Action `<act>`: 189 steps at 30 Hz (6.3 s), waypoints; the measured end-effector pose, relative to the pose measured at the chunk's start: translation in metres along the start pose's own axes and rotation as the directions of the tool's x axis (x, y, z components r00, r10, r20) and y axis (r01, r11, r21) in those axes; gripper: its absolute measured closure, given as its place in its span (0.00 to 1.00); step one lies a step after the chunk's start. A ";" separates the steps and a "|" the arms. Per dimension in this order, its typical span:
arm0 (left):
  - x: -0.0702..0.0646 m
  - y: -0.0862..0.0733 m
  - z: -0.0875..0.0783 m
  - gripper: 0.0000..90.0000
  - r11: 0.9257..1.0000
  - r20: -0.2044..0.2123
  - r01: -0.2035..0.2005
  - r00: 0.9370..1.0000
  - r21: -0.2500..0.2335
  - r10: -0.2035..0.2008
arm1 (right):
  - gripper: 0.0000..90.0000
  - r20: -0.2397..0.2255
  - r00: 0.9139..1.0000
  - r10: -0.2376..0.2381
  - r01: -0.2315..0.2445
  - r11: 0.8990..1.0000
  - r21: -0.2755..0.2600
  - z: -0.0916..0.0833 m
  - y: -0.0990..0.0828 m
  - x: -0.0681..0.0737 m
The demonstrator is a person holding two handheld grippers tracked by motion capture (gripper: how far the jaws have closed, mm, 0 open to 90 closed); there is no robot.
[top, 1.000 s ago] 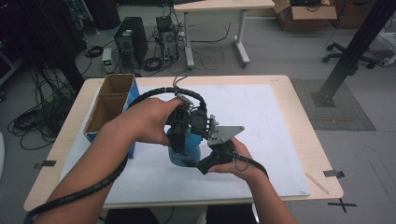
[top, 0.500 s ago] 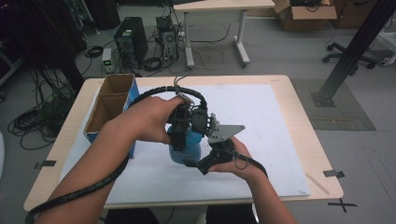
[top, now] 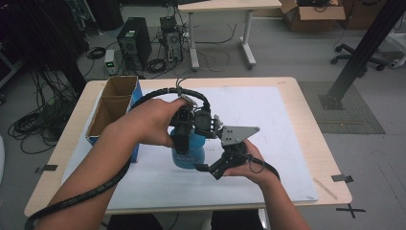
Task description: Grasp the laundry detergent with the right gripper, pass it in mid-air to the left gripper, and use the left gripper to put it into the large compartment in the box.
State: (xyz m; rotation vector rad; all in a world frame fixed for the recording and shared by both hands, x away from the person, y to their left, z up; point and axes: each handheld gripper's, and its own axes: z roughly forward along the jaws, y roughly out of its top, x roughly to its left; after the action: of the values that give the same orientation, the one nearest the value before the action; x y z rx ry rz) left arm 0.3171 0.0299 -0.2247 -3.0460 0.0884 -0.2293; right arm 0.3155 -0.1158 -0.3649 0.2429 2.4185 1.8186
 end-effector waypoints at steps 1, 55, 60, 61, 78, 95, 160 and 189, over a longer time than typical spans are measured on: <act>0.000 -0.001 0.000 0.43 1.000 -0.001 0.005 1.000 -0.004 -0.005 | 0.00 0.002 1.000 -0.004 0.004 1.000 0.005 -0.002 0.000 0.001; 0.088 -0.137 -0.105 0.43 0.409 0.097 0.913 0.408 -0.016 -0.908 | 0.02 0.036 0.998 -0.054 0.023 0.813 0.582 -0.095 0.032 -0.056; 0.095 -0.152 -0.108 0.43 0.345 0.083 0.938 0.345 -0.007 -0.935 | 0.03 0.000 0.998 -0.056 0.042 0.749 0.661 -0.095 0.040 -0.064; 0.096 -0.156 -0.109 0.43 0.333 0.082 0.943 0.332 -0.006 -0.940 | 0.03 -0.003 0.998 -0.056 0.043 0.737 0.674 -0.095 0.042 -0.066; 0.109 -0.211 -0.104 0.43 0.103 0.048 0.993 0.100 0.061 -0.994 | 0.03 -0.037 0.999 -0.030 0.048 0.619 0.784 -0.091 0.049 -0.077; 0.105 -0.237 -0.084 0.43 0.019 0.060 0.998 0.015 0.064 -0.998 | 0.03 -0.048 0.999 -0.013 0.046 0.613 0.789 -0.087 0.049 -0.078; 0.093 -0.234 0.085 0.43 0.031 0.024 0.995 0.029 0.096 -0.999 | 0.03 -0.044 0.999 0.012 0.027 0.636 0.771 -0.081 0.031 -0.074; 0.093 -0.234 0.100 0.42 0.023 0.023 0.994 0.021 0.108 -1.000 | 0.03 -0.041 0.999 0.024 0.017 0.631 0.776 -0.086 0.028 -0.073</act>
State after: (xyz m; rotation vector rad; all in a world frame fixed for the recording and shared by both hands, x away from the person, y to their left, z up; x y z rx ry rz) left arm 0.4365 0.2645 -0.2887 -2.2884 -2.1191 -0.1200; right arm 0.3739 -0.2034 -0.3149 0.2592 3.0799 0.6312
